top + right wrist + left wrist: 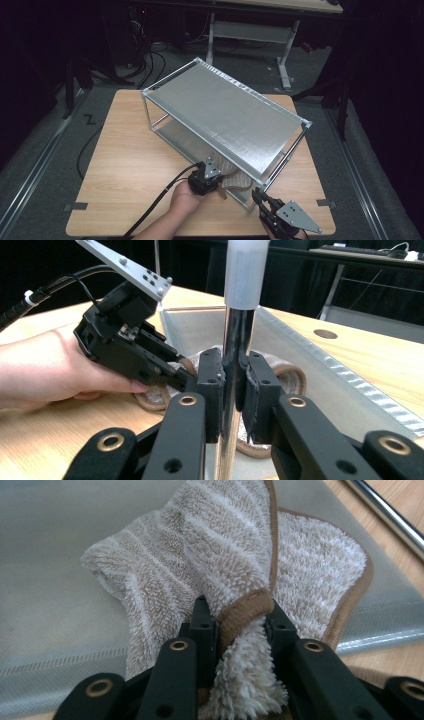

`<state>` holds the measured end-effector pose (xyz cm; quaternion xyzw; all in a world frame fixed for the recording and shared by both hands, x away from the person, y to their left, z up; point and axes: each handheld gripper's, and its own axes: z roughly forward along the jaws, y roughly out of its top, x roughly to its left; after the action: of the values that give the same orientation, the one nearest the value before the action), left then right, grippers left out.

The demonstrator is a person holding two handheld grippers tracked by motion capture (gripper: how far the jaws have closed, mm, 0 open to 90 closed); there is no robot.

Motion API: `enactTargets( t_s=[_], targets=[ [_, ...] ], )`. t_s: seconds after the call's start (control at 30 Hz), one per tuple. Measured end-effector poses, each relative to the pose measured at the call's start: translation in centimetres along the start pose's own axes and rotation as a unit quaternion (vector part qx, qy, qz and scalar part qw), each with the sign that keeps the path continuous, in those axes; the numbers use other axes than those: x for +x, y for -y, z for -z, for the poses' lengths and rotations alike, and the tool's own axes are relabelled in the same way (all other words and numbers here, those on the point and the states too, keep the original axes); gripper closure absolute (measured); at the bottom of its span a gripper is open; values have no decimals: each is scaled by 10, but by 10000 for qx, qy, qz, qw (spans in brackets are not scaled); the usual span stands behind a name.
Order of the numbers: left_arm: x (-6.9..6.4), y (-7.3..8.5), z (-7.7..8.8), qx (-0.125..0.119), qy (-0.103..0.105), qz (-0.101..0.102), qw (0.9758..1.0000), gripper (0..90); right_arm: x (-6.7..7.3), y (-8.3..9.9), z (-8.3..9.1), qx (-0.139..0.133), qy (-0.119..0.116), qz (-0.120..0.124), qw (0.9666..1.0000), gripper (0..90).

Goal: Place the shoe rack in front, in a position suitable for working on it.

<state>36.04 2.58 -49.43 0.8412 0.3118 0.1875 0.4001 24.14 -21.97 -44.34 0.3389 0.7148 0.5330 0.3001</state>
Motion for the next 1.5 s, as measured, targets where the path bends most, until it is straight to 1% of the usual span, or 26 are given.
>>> enactTargets(
  t_s=[0.03, 0.07, 0.1, 0.13, 0.23, 0.33, 0.4, 0.5, 0.53, 0.57, 0.6, 0.67, 0.77, 0.8, 0.87, 0.9, 0.93, 1.0, 1.1, 1.13, 1.17, 1.2, 1.23, 1.27, 1.4, 1.5],
  targets=[
    [0, 0, 1, 36, 11, 44, 10000, 732, 0, -1, 0, 23, -1, 42, 10000, 803],
    [1, 0, 1, 26, 64, 18, 10000, 735, -1, -2, 0, 72, -30, 79, 9999, 803],
    [0, 1, 2, 71, 114, 115, 9998, 736, -1, -3, 0, 116, -74, 89, 9999, 802],
    [0, 1, 3, 100, 68, 101, 9999, 737, -2, -4, 0, 144, -89, 111, 9998, 801],
    [-2, 5, 7, 72, 90, 117, 9999, 739, 0, -4, 1, 158, -61, 196, 9997, 799],
    [-5, 8, 10, 47, 29, 105, 9999, 739, 1, -1, 2, 57, -20, 111, 9999, 801],
    [-8, 8, 12, 42, -2, 108, 9999, 735, 3, 3, 2, -96, 28, 27, 9999, 806],
    [-11, 7, 16, -39, 134, 177, 9997, 722, 5, 6, 3, -219, 59, -95, 9997, 808],
    [-15, 5, 19, -155, 149, 125, 9997, 719, 5, 6, 3, -227, 63, -83, 9997, 808],
    [-19, 4, 20, -220, 252, 171, 9993, 716, 5, 6, 3, -225, 59, -92, 9997, 808],
    [-25, 0, 21, -320, 332, 109, 9989, 716, 4, 7, 3, -238, 39, -93, 9997, 808],
    [-37, -5, 20, -408, 525, 129, 9977, 716, 4, 7, 2, -280, 39, -103, 9995, 808],
    [-53, -8, 13, -333, 706, -19, 9969, 715, 4, 7, 3, -275, 36, -88, 9996, 807],
    [-58, -8, 8, -210, 715, -136, 9971, 714, 4, 8, 3, -281, 34, -88, 9996, 808],
    [-61, -5, 1, -116, 654, -266, 9974, 714, 4, 8, 3, -263, 48, -104, 9996, 808],
    [-60, -5, 1, -129, 627, -252, 9976, 713, 4, 8, 3, -261, 47, -103, 9996, 808],
    [-59, -5, 0, -110, 630, -162, 9978, 714, 4, 8, 3, -255, 42, -109, 9996, 807],
    [-55, -6, 0, -66, 589, -205, 9980, 714, 4, 8, 3, -256, 40, -98, 9996, 807],
    [-49, -5, 2, -42, 551, -105, 9984, 714, 4, 8, 3, -257, 45, -104, 9996, 807],
    [-49, -6, 2, -29, 596, 30, 9982, 715, 4, 8, 3, -257, 45, -103, 9996, 808],
    [-52, -7, 3, -59, 799, 191, 9966, 716, 4, 8, 3, -257, 45, -99, 9996, 807],
    [-57, -8, 3, -96, 946, 225, 9952, 716, 4, 8, 3, -263, 46, -91, 9996, 808],
    [-64, -9, 4, -117, 1014, 149, 9947, 716, 4, 8, 3, -258, 49, -86, 9996, 807],
    [-71, -10, 4, -95, 1020, -77, 9947, 716, 4, 8, 3, -265, 37, -84, 9996, 807],
    [-81, -11, 1, -102, 989, -215, 9948, 715, 4, 8, 4, -267, 46, -81, 9996, 808],
    [-81, -9, -1, -110, 923, -283, 9953, 717, 4, 8, 4, -277, 42, -84, 9996, 808]
  ],
)
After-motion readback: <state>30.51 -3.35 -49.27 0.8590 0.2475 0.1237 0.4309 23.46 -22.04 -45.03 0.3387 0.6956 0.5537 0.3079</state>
